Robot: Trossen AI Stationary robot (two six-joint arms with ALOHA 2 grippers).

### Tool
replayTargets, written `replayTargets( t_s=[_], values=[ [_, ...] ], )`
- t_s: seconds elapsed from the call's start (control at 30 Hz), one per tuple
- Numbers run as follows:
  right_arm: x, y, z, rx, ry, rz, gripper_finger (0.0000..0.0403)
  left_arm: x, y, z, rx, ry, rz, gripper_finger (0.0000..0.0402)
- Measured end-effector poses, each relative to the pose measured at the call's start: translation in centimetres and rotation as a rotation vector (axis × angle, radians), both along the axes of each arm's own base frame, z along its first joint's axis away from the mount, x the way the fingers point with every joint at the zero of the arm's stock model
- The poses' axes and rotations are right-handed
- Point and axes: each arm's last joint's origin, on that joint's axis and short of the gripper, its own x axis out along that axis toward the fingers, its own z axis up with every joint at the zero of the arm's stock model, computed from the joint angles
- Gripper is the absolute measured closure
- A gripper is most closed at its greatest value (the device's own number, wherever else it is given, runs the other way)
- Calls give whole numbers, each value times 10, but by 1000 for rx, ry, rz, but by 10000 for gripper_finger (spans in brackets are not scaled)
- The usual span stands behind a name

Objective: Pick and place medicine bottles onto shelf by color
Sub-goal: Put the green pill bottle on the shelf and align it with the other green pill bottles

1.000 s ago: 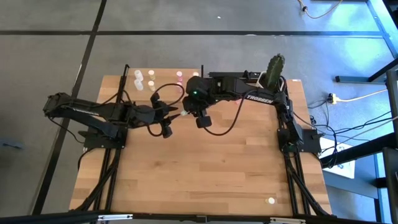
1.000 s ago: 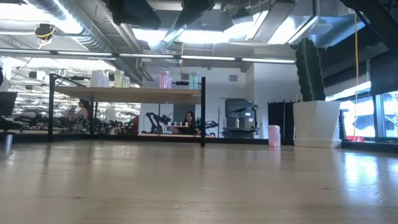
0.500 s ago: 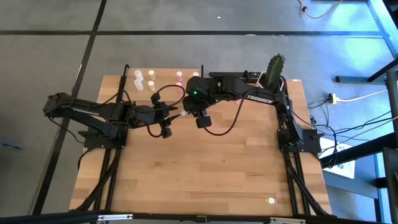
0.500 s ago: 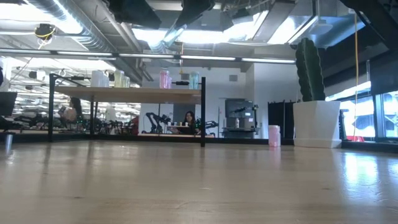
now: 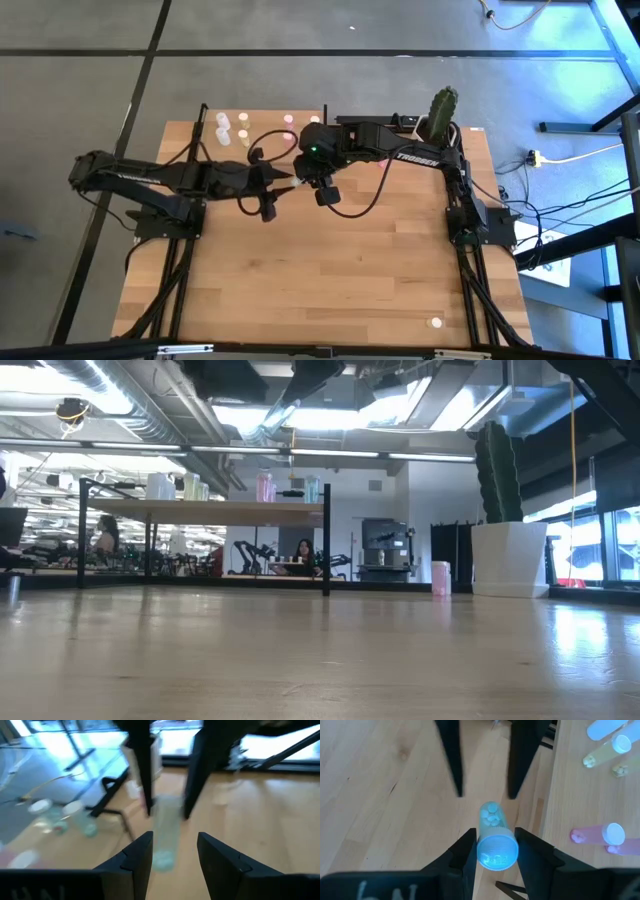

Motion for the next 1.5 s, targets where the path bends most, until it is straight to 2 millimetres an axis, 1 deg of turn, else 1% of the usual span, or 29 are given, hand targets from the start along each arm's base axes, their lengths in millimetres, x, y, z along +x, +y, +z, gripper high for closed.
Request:
replayTargets(
  t_s=[0.07,0.3,0.47,0.73,0.97,1.1,1.3,1.5],
  values=[
    [0,0,0,0,0,0,281,1,1,2,-14,-23,-23,254],
    [0,0,0,0,-1,0,281,2,9,4,-25,-45,4,253],
    [1,0,1,-1,-10,0,281,3,9,3,-48,-44,-41,253],
    [2,0,1,-2,-20,0,281,2,9,3,-40,-40,-28,253],
    [2,0,1,-3,-20,0,281,1,10,-1,-28,1,2,253],
    [2,0,1,-3,-21,0,281,5,10,-6,-28,25,3,253],
    [2,0,1,-2,-23,2,281,17,10,-18,-23,76,8,253],
    [2,0,2,-2,-27,2,281,20,10,-15,39,66,-23,253]
  ],
)
